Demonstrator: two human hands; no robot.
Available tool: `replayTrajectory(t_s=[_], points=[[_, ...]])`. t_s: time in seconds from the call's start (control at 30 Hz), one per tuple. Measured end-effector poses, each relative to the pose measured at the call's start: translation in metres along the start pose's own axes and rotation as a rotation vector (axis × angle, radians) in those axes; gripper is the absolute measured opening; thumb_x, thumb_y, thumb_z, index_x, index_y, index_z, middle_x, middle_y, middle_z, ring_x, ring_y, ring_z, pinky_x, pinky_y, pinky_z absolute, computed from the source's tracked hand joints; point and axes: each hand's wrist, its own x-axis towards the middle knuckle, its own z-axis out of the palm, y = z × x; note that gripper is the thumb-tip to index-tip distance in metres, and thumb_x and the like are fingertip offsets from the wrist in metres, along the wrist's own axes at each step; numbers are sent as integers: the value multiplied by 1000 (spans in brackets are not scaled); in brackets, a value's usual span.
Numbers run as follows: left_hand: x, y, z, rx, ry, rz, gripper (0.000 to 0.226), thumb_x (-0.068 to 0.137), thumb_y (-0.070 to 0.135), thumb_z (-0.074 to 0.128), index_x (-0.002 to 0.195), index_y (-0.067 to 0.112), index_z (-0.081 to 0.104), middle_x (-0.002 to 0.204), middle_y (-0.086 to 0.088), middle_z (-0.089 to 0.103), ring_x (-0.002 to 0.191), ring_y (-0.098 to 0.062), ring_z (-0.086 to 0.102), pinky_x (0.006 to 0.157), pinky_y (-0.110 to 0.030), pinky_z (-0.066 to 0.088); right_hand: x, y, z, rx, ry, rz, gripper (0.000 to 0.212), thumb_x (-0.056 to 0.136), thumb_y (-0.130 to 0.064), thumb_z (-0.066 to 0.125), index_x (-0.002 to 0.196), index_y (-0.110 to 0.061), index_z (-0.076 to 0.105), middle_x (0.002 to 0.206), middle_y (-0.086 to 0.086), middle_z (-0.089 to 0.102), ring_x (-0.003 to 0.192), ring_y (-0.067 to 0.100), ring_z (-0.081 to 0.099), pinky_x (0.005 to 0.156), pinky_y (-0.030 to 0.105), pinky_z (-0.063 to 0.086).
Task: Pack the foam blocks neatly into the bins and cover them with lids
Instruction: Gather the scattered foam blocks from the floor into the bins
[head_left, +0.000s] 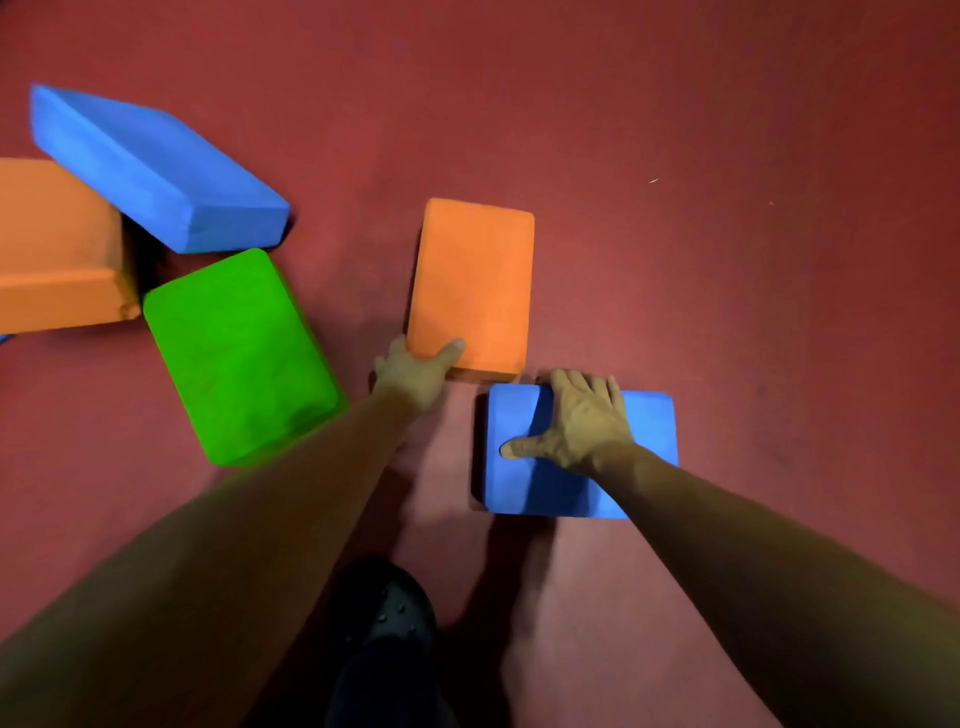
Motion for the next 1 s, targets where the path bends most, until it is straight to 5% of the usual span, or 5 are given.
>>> replayTrajectory(t_s=[0.13,0.47,0.63,0.83,1.0], points=[[2,6,31,-74,-17,-39,105,59,86,64,126,6,56,129,-14,59,119,-30,58,103,-39,46,-6,-1,2,71,38,16,103,54,-82,76,128,-19,43,131,1,54,134,26,42,125,45,6],[4,29,84,-242,36,-271,113,62,63,83,136,2,23,128,-10,47,115,-30,56,101,-49,47,-20,1,14,131,84,119,89,56,-84,75,102,-19,35,100,1,57,107,27,53,98,40,31],[-1,25,85,-441,-138,-215,99,46,59,88,124,11,53,117,-4,69,105,-25,68,96,-45,55,-31,1,22,109,122,144,90,58,-85,71,102,-18,30,106,4,62,109,30,56,94,45,34],[-41,21,6,-370,-85,-54,71,48,58,90,98,9,77,91,-4,79,86,-25,76,84,-49,61,-59,8,8,60,15,197,108,50,-90,70,119,-15,36,122,8,61,117,32,56,94,46,37],[-129,38,-131,-328,121,1,42,77,48,82,93,9,73,83,2,73,61,-6,65,60,-23,55,-100,-34,-37,163,71,156,105,50,-85,76,120,-14,42,131,10,50,122,37,51,101,49,39]])
